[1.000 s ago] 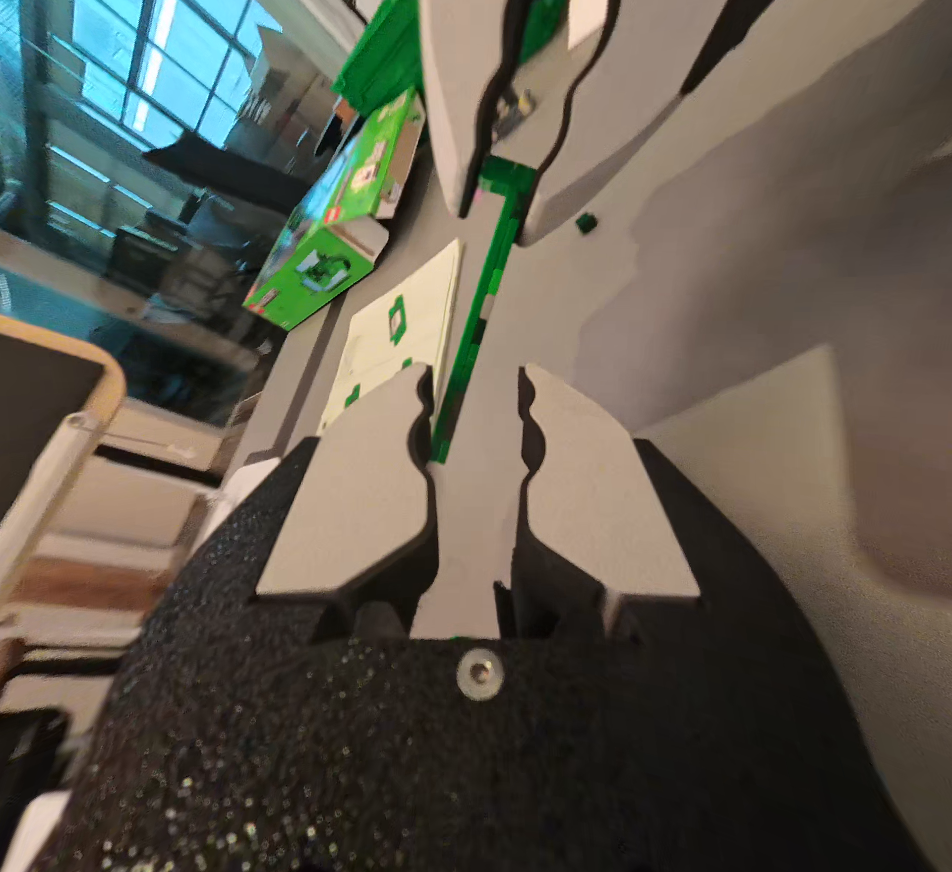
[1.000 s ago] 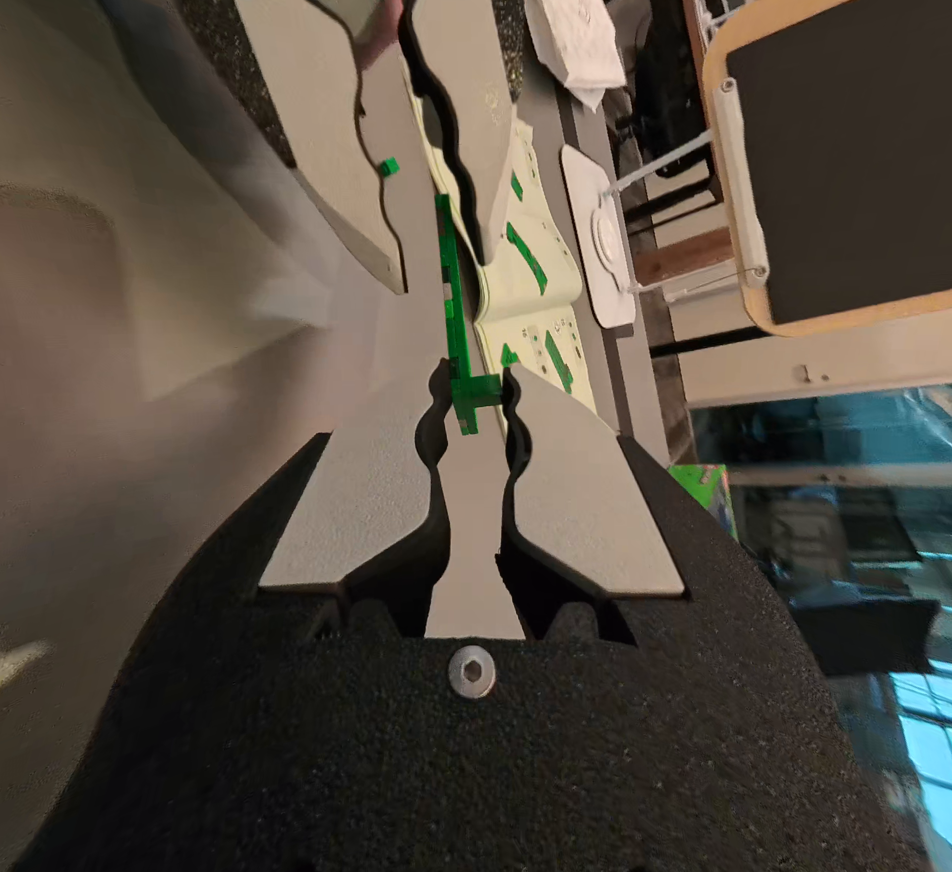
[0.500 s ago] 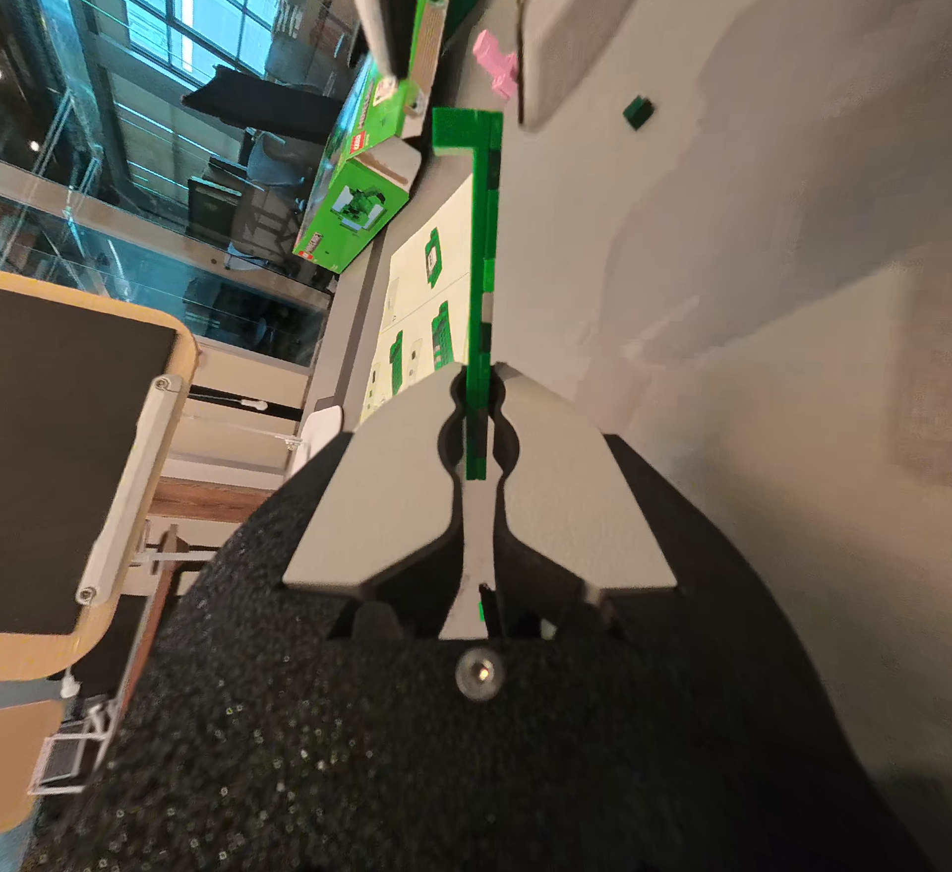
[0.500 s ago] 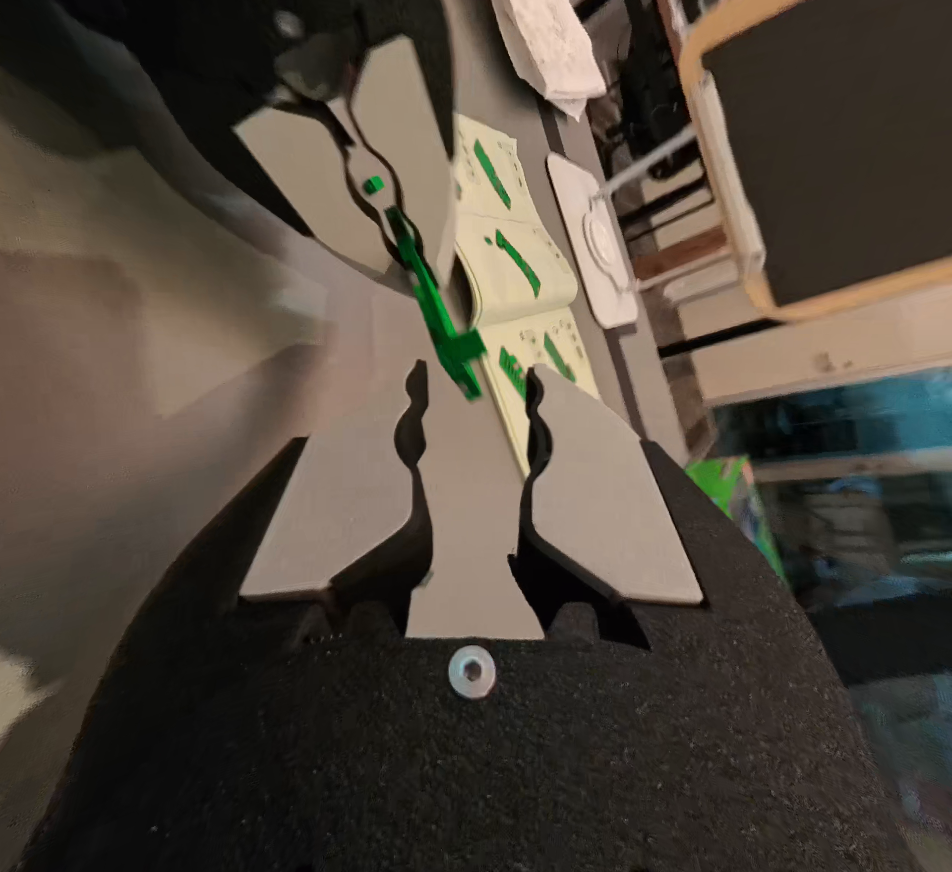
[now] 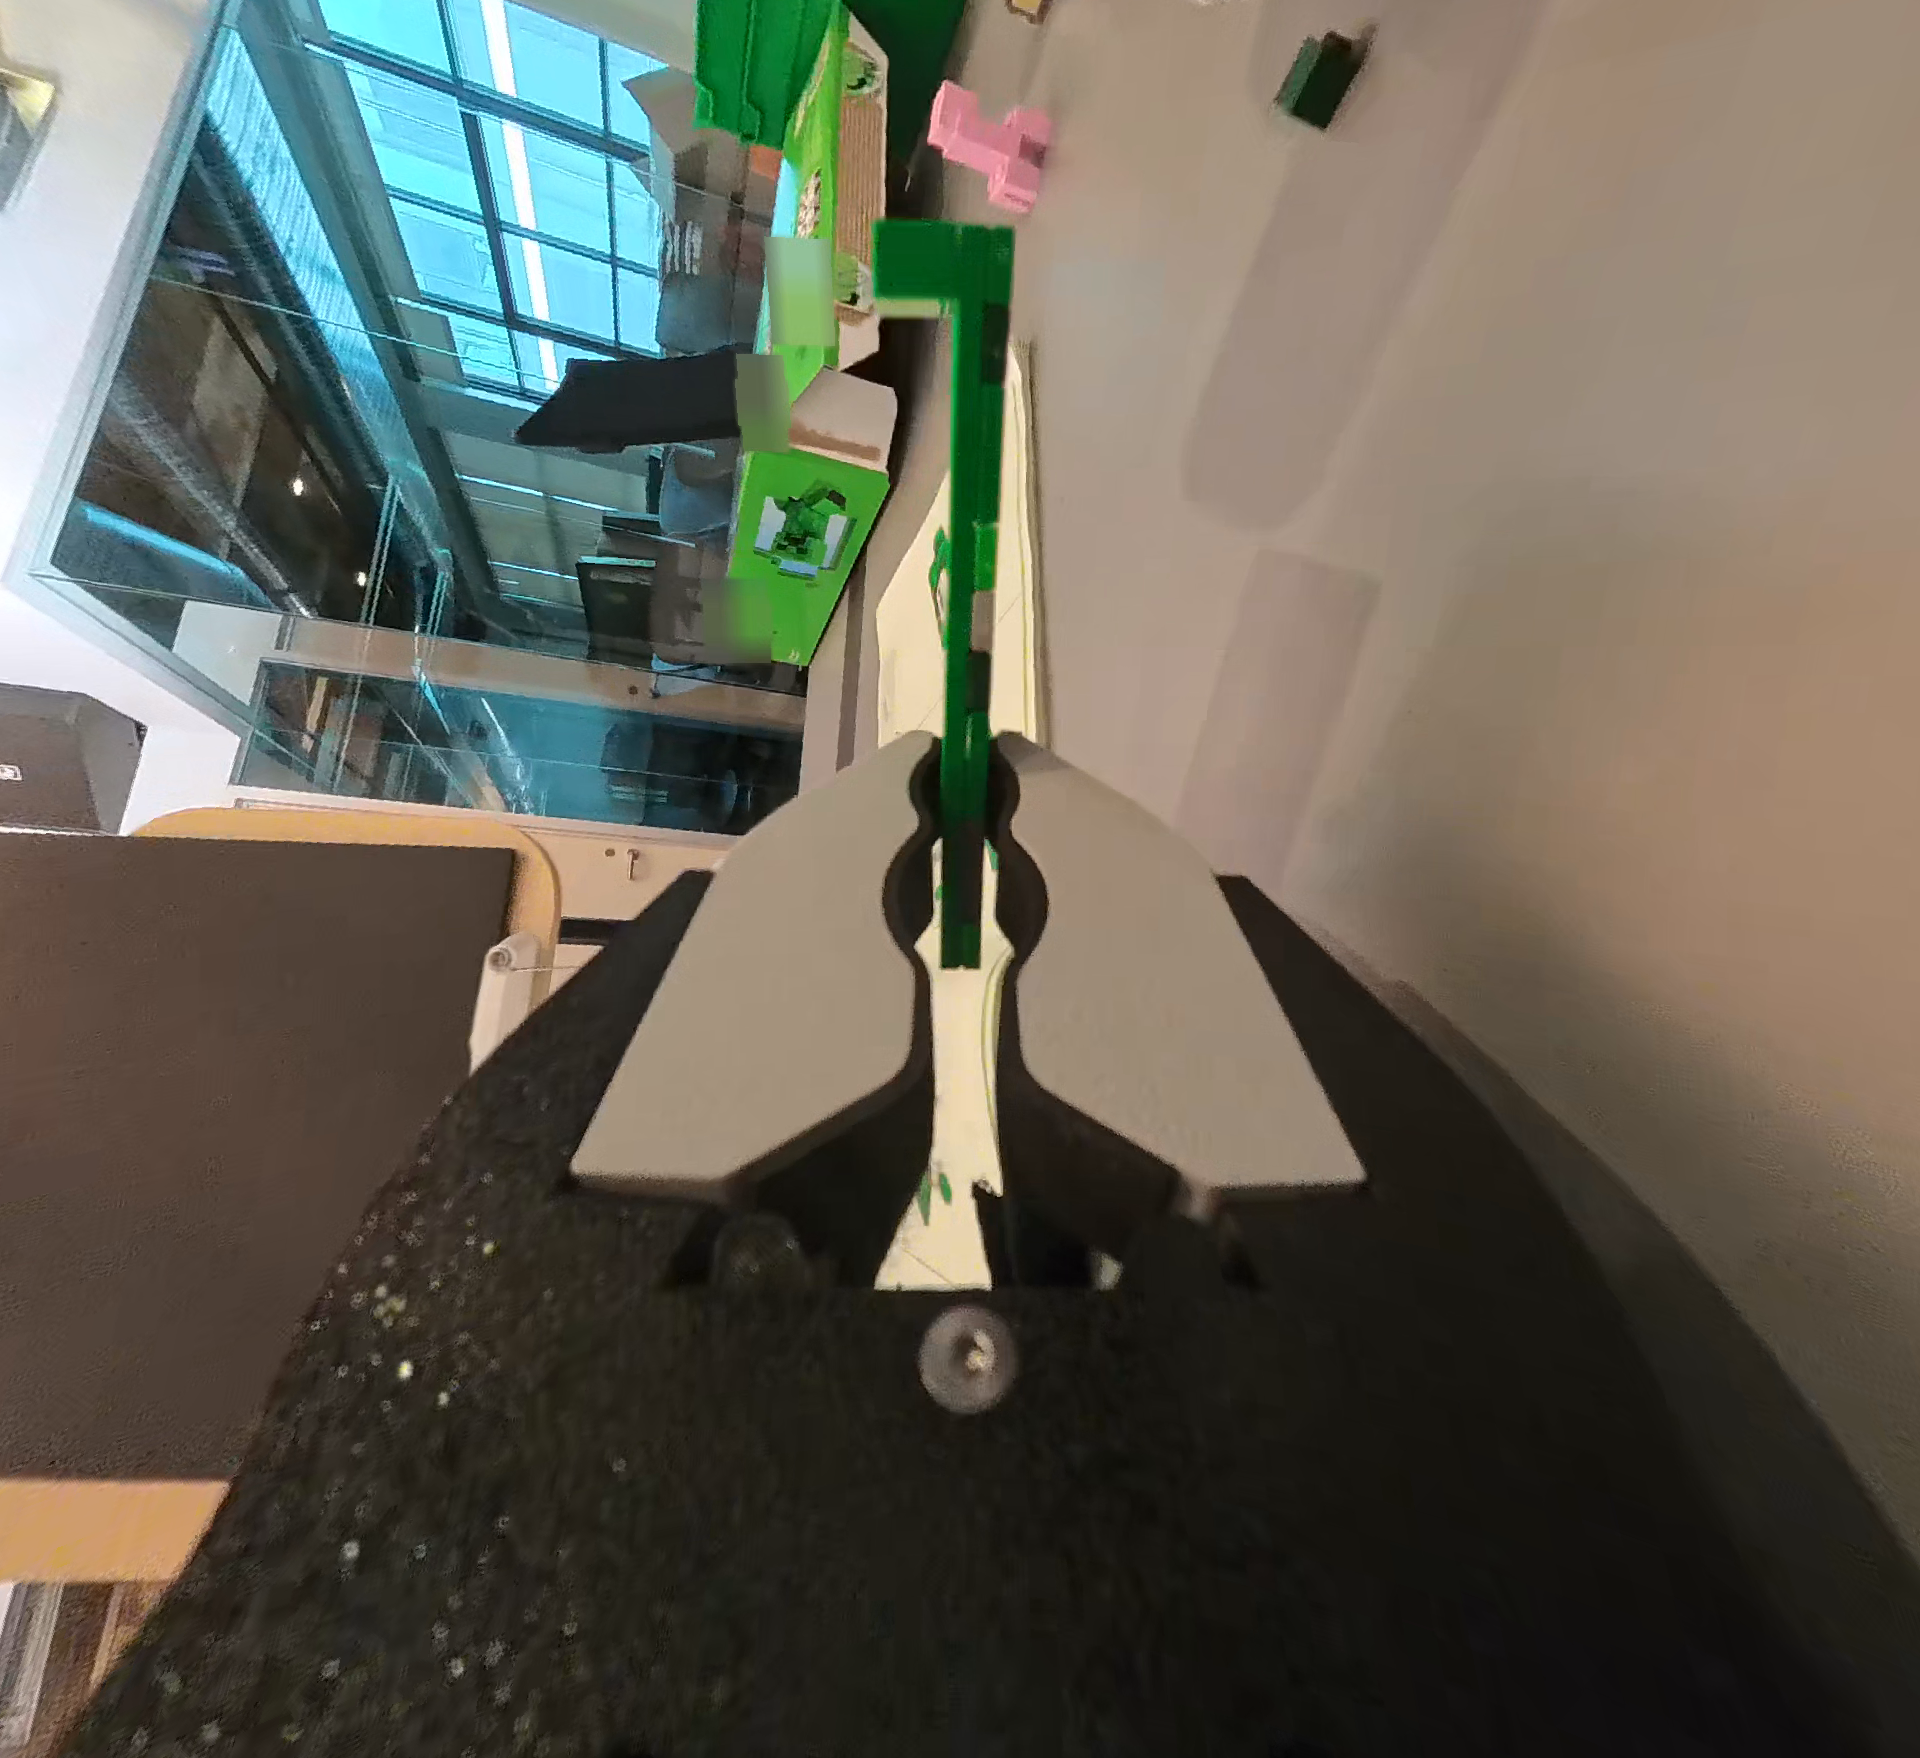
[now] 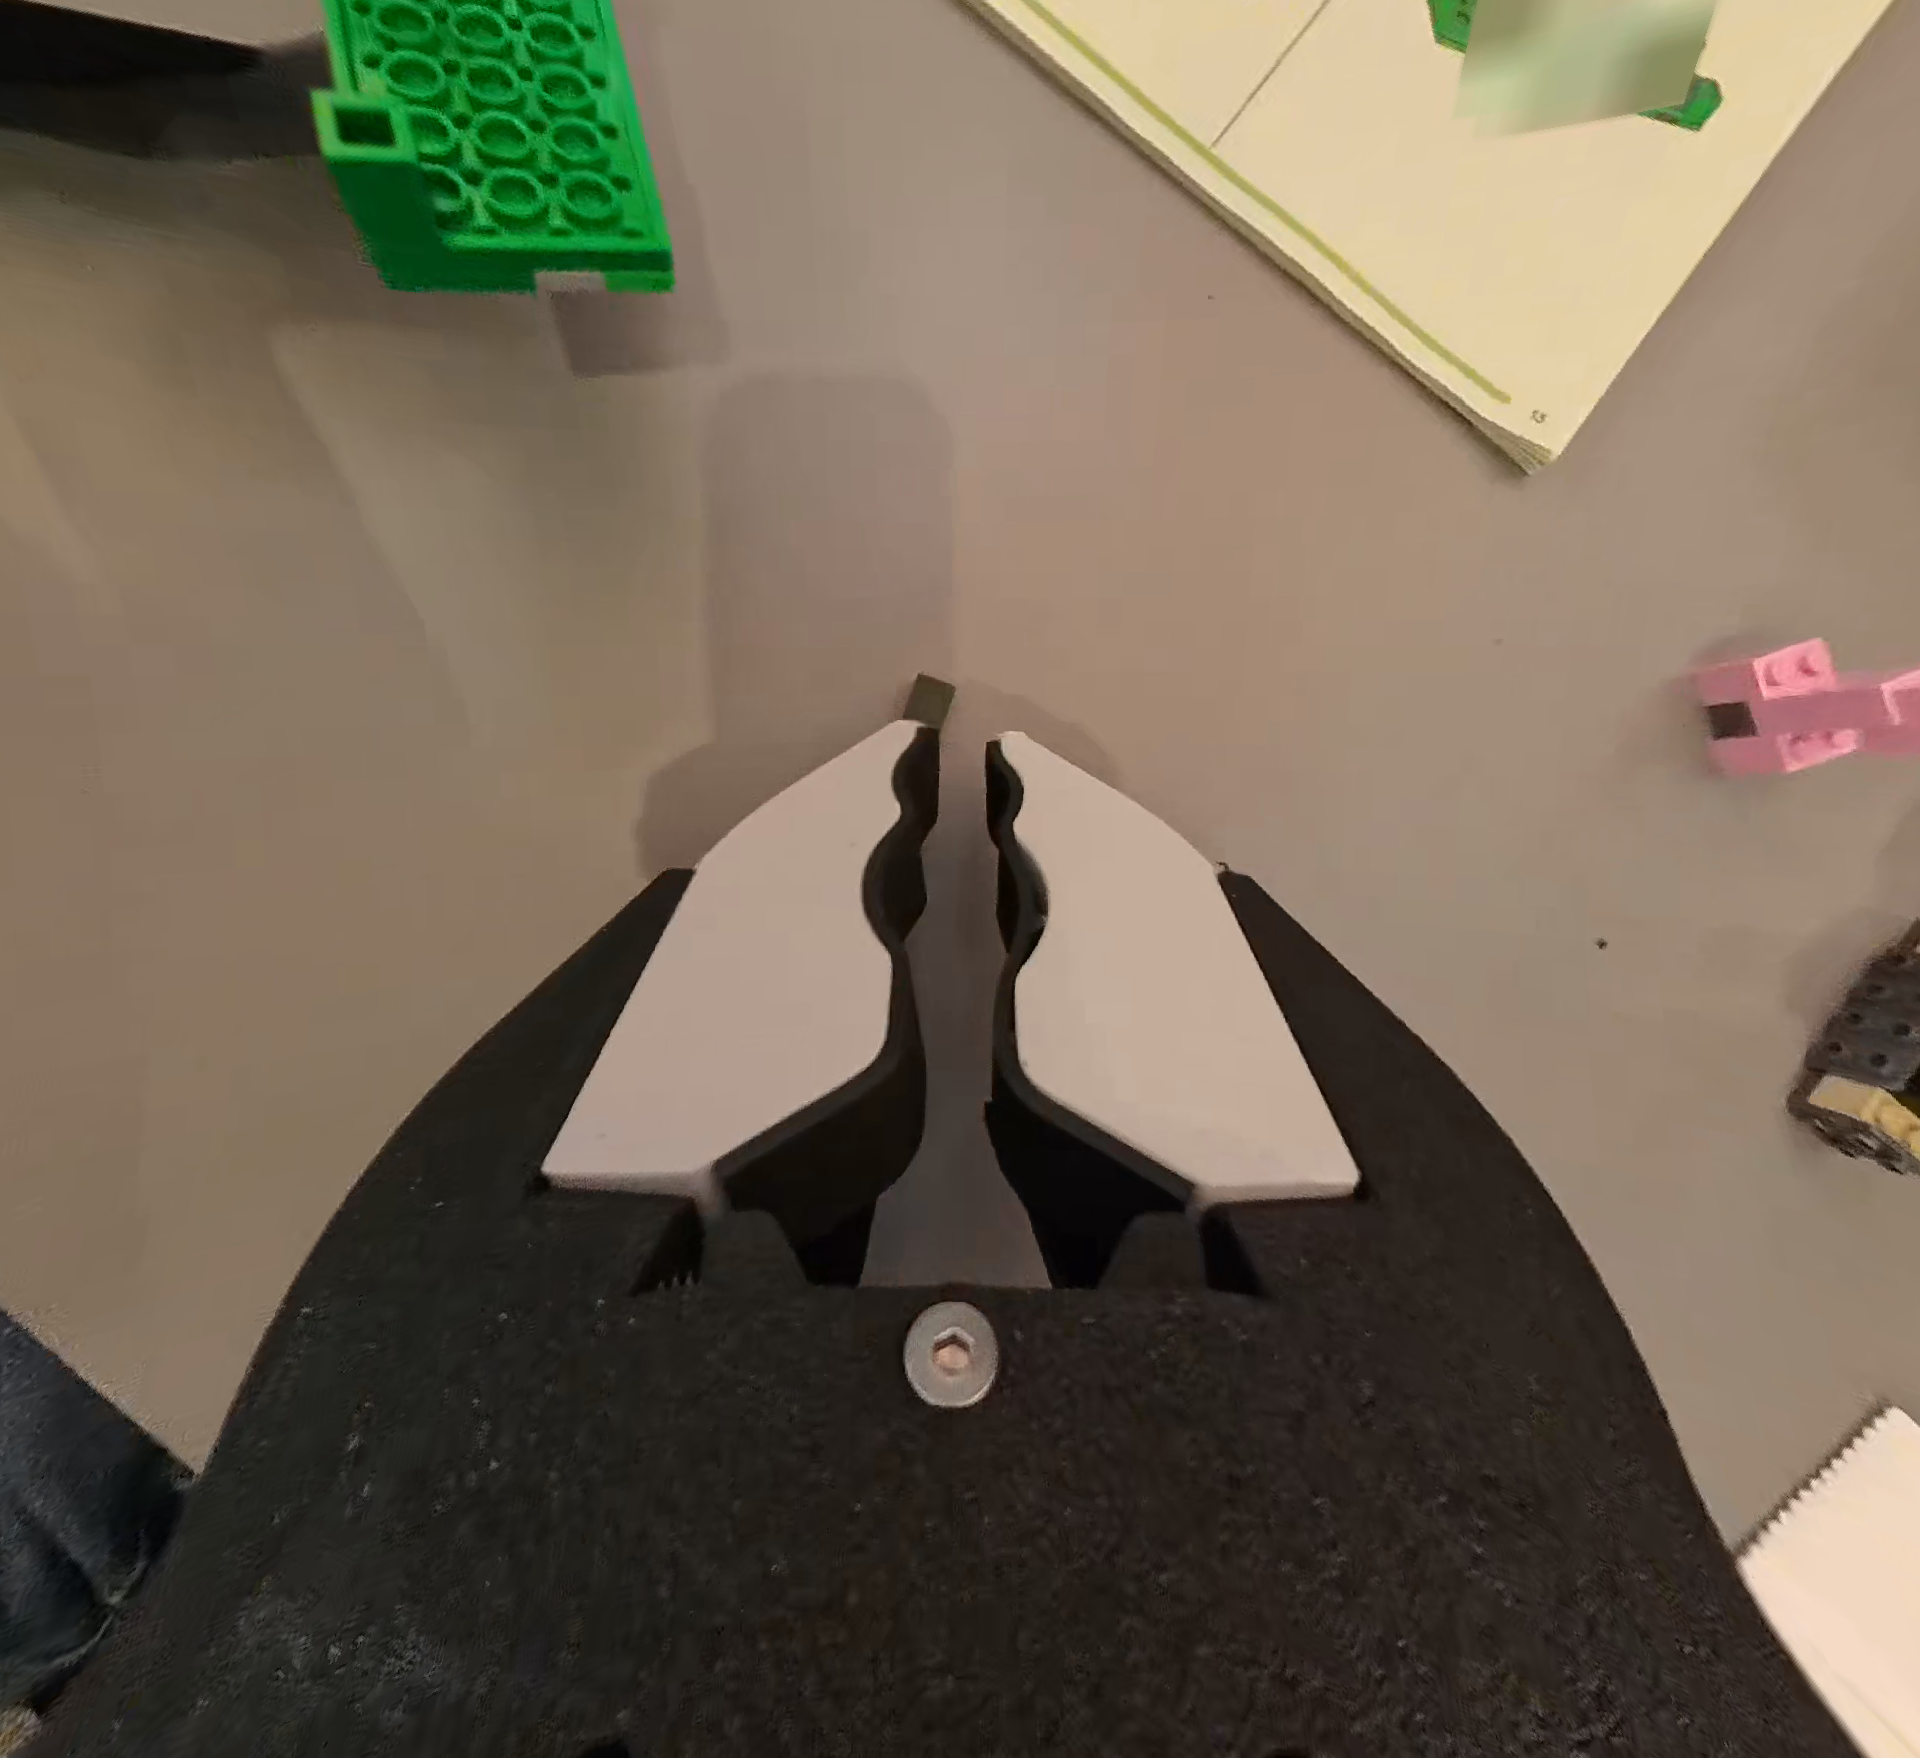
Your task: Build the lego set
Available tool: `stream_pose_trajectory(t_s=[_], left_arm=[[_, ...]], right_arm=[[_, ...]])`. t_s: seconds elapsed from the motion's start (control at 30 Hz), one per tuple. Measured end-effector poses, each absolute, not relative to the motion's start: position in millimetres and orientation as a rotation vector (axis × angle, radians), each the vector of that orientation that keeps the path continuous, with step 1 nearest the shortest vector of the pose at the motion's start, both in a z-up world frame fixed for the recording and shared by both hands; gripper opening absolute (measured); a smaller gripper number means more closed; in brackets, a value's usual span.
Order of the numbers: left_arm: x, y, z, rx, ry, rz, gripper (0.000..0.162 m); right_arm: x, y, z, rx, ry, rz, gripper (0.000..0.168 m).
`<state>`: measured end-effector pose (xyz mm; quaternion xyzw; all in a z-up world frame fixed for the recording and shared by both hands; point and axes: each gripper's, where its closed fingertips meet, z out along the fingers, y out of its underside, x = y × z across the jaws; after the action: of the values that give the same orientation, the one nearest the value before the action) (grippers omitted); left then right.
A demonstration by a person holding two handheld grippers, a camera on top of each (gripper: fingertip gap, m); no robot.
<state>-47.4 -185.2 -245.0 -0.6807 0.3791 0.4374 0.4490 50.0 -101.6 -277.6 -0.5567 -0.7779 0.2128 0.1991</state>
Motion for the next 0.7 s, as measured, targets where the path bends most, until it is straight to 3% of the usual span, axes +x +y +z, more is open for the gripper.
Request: stream_pose_trajectory(t_s=[0.23,0.33,0.43,0.7], left_arm=[[-49.6,-186.8,-245.1,-1.681,0.942,1.033,0.006],[-48.7,-188.7,-245.1,-1.679,0.951,1.025,0.006],[-48.4,-190.6,-244.6,-1.677,0.952,1.015,0.006],[-43.1,-195.7,-247.3,-1.665,1.002,1.005,0.006]], right_arm=[[47.0,-100.0,-281.6,-1.741,-2.285,0.531,0.008],[40.7,-102.5,-280.3,-1.919,-2.341,0.518,0.016],[44.4,-100.3,-284.8,-2.107,-2.462,0.325,0.028],[44.4,-94.6,-273.5,-2.256,-2.682,-0.304,0.028]])
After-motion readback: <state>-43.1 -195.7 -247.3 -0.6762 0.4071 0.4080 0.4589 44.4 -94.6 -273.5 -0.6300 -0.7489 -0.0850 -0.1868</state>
